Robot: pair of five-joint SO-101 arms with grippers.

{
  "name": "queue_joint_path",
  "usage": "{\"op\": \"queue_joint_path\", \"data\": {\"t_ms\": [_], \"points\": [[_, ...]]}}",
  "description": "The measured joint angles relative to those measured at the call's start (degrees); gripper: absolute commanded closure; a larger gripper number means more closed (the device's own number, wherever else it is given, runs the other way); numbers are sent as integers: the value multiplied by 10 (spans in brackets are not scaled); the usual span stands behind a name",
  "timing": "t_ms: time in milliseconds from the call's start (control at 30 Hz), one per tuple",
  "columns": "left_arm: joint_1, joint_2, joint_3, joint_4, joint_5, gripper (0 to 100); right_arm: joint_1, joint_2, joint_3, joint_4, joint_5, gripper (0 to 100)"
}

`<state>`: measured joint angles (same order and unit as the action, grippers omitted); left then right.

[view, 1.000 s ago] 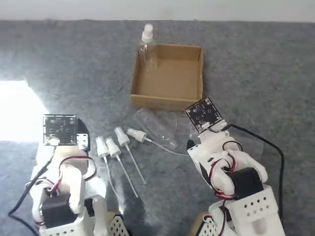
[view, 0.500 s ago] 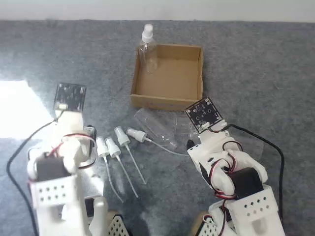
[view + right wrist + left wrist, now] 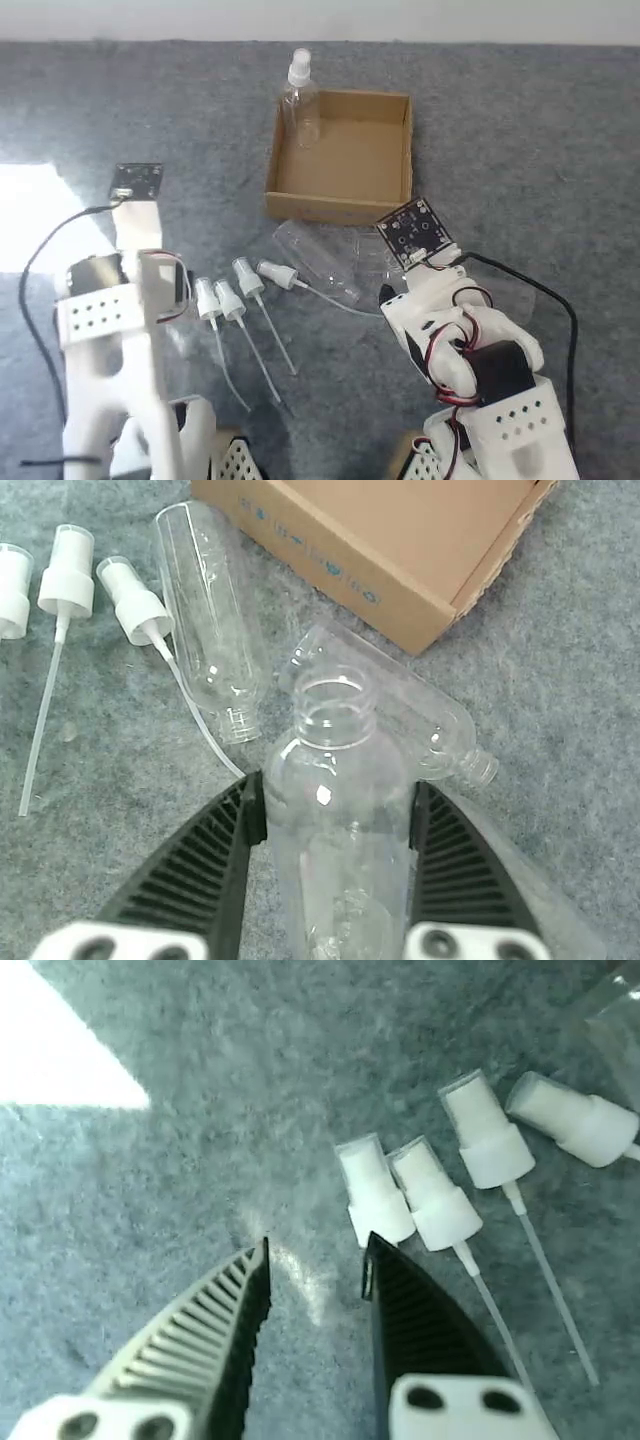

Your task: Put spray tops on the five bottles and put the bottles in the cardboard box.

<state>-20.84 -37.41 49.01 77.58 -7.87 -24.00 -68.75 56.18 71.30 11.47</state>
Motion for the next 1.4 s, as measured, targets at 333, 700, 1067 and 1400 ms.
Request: {"op": "queue_joint_path", "data": {"t_ms": [333, 700, 1067, 1400], "points": [[39, 110, -11, -12, 33, 848, 0, 0, 0, 0, 0, 882], [178, 192, -30, -69, 168, 848, 0, 0, 0, 0, 0, 882], [189, 341, -131, -69, 244, 852, 0, 0, 0, 0, 0, 882], [191, 402, -191, -69, 285, 852, 0, 0, 1, 0, 0, 882]]}}
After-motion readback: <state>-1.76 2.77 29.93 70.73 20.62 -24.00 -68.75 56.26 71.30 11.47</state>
